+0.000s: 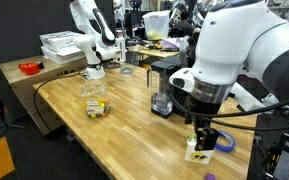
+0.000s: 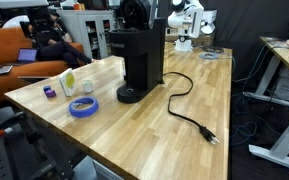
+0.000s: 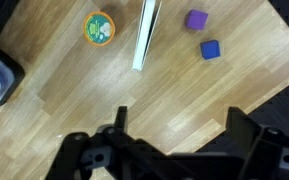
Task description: Place the book between the blocks and the cup
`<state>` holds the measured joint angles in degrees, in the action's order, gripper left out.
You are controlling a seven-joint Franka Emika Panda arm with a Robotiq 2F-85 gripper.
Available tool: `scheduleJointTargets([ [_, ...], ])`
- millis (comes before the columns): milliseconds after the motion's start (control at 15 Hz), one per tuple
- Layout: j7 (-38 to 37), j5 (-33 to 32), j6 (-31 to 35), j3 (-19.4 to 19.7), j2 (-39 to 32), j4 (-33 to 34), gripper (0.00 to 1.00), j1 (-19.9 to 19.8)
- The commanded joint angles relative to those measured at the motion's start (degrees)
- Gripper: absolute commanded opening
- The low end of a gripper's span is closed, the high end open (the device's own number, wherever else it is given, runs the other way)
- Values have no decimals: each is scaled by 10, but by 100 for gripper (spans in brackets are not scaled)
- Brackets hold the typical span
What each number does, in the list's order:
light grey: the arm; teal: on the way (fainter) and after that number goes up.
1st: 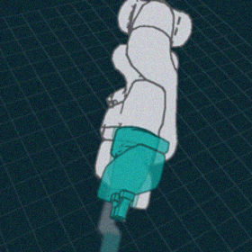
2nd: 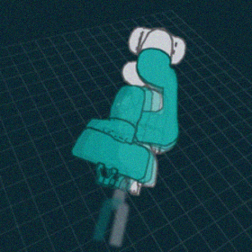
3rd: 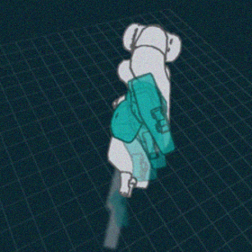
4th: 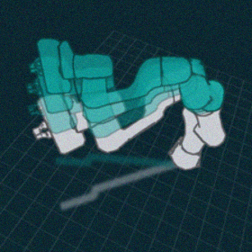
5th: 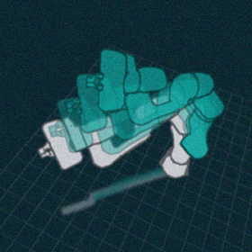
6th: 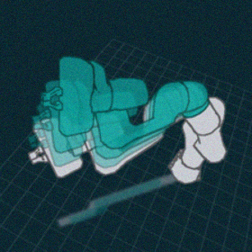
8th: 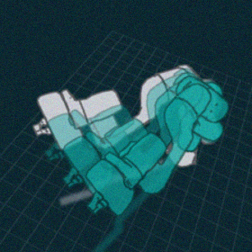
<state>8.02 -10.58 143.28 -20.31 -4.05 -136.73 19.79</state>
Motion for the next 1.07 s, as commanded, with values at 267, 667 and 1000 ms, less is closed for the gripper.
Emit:
scheduleJointTargets([
  [267,-85,14,-111,-5,147,-65,100,9],
  [667,-106,34,-115,-4,168,-84,100,9],
  [1000,-110,35,-115,-4,169,-85,100,9],
])
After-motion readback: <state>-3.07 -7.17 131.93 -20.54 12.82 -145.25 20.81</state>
